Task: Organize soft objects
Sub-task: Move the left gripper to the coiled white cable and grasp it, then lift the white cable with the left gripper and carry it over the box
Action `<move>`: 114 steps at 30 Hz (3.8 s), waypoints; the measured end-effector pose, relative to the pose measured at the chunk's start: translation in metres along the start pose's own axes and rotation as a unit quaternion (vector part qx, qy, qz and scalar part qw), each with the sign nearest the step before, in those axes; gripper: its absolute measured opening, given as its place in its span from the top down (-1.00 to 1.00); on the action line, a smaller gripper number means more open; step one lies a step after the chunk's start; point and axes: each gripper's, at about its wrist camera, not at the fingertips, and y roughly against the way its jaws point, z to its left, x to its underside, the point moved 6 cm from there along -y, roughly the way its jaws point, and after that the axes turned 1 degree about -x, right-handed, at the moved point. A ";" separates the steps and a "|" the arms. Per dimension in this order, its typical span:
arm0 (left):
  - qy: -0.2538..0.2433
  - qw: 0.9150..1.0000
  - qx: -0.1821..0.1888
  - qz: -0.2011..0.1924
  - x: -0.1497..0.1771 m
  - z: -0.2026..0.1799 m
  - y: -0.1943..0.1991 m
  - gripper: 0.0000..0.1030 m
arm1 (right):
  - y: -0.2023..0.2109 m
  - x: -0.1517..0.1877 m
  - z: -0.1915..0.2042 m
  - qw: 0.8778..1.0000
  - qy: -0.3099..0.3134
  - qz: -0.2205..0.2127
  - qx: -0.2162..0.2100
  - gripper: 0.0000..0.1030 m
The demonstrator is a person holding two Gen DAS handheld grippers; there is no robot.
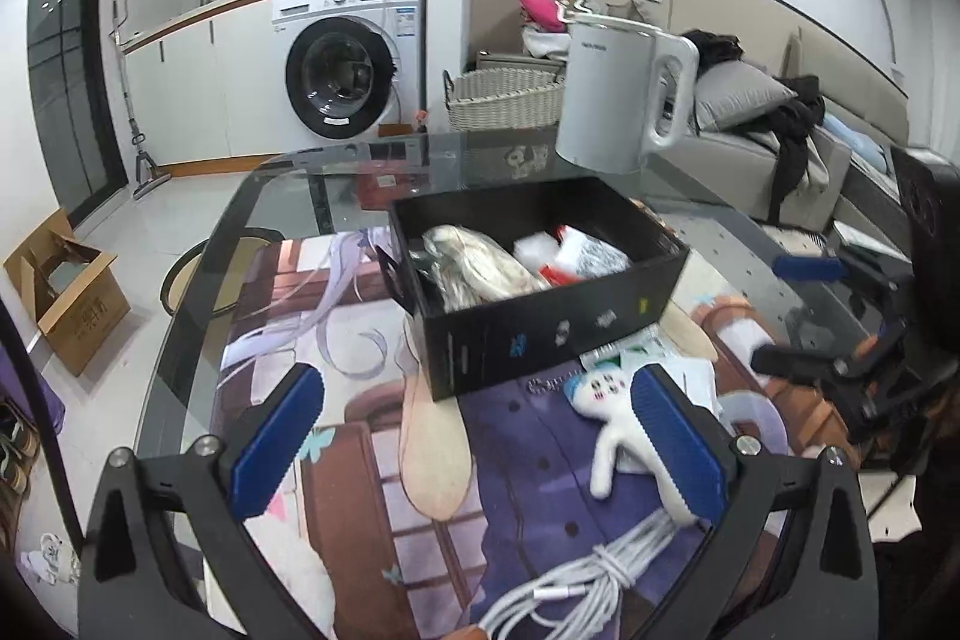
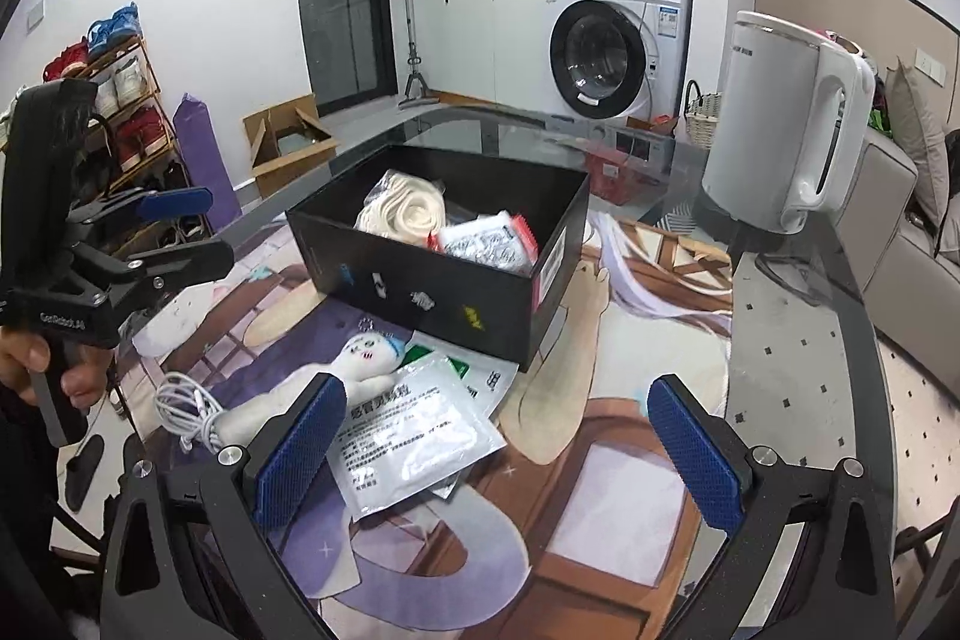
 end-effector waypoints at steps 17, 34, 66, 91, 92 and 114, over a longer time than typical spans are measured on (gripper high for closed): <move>-0.067 0.996 0.046 0.041 0.029 -0.027 0.005 -1.00 | -0.001 0.003 -0.002 1.000 -0.004 0.005 -0.003 -0.99; -0.131 0.982 0.084 0.109 0.062 -0.048 -0.012 -1.00 | -0.036 0.032 0.025 0.995 0.051 0.077 -0.042 -0.99; -0.103 0.983 0.074 0.135 0.070 -0.023 -0.021 -1.00 | -0.086 0.025 0.052 0.980 0.119 0.126 -0.098 -0.84; -0.105 0.976 0.115 0.152 0.077 -0.037 -0.022 -0.95 | -0.027 0.051 0.026 0.991 0.071 0.077 -0.082 -0.06; -0.108 0.975 0.118 0.153 0.078 -0.040 -0.021 -0.95 | -0.026 0.050 0.026 0.991 0.071 0.076 -0.082 -0.06; -0.172 0.962 0.178 0.119 0.080 -0.066 0.001 0.49 | -0.023 0.045 0.024 0.992 0.066 0.065 -0.088 -0.06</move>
